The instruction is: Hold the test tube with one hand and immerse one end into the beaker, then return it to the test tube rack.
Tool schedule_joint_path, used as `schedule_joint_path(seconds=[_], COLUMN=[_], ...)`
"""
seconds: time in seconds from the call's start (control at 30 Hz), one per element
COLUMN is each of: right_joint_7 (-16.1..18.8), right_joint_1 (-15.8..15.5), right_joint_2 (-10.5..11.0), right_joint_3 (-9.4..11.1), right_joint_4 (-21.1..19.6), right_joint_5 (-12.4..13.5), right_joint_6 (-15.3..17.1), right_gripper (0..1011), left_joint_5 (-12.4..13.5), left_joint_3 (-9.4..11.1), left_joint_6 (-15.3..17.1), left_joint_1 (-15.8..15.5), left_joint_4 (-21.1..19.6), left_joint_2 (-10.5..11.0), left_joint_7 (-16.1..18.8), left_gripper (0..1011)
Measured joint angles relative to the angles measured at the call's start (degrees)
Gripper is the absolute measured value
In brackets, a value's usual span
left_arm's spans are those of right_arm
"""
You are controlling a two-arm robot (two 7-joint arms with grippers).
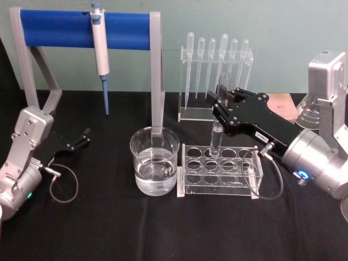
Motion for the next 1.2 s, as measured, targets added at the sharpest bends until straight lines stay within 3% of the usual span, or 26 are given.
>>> schedule_joint_path(seconds=[1.2], right_joint_7=[-0.01], right_joint_1=[0.00], right_joint_2=[0.00], right_joint_3=[0.00], right_joint_4=[0.00], right_joint_5=[-0.03], right_joint_6=[0.00], right_gripper=[225], left_joint_5=[0.00], left_joint_3=[0.00], left_joint_6=[0.00], left_joint_1=[0.00], left_joint_4=[0.00], left_joint_2=[0.00], left_joint_7=[0.00], left_gripper=[1000])
